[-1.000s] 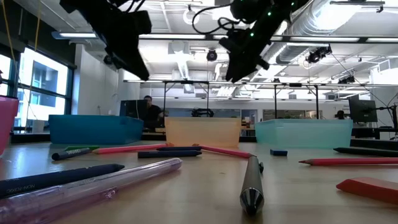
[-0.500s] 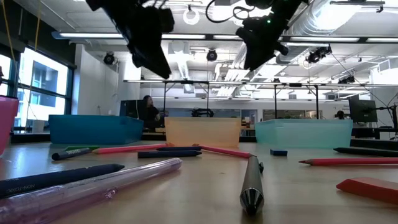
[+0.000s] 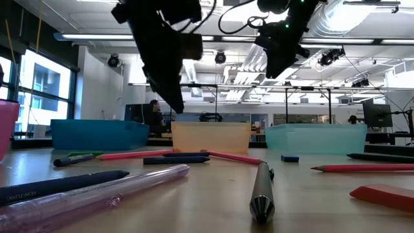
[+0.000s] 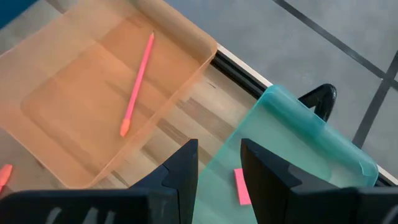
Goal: Sort crayons/erasers/pens/pencils in bins
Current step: Put the crayon into the pink bin
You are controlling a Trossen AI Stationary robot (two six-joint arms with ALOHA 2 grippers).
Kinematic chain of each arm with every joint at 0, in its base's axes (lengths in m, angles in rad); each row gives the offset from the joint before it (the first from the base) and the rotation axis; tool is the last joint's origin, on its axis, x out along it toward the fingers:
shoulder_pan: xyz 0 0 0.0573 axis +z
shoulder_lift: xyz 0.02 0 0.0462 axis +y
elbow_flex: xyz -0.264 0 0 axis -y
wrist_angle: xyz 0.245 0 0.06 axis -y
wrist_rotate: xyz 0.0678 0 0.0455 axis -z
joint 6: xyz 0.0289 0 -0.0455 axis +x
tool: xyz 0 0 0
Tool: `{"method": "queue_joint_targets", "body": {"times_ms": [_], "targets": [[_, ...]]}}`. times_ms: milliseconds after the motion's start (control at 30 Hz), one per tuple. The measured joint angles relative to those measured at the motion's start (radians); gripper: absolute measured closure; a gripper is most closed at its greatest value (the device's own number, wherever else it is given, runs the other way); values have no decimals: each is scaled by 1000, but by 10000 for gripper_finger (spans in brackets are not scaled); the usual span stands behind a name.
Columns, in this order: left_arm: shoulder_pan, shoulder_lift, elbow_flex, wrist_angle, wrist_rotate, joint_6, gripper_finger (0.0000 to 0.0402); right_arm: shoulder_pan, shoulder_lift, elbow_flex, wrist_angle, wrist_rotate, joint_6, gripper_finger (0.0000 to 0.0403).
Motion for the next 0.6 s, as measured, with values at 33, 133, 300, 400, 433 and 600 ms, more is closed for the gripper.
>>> {"method": "queue_joint_targets", "body": {"times_ms": [33, 133, 300, 400, 433, 600], "targets": [[-3, 13, 3, -2, 1, -4, 266, 0, 0, 0, 1, 0, 0, 289], [-7, 50, 24, 5, 20, -12, 266, 0, 0, 0, 3, 0, -2, 289], [-14, 102, 40, 4, 27, -30, 266, 0, 0, 0, 4, 1, 0, 289], [-15, 133, 41, 14, 29, -39, 266, 0, 0, 0, 5, 1, 0, 289], [-15, 143, 40, 14, 29, -39, 266, 0, 0, 0, 7, 1, 0, 289], [-11, 188, 40, 37, 27, -41, 266, 0, 0, -1, 8, 1, 1, 289]]}}
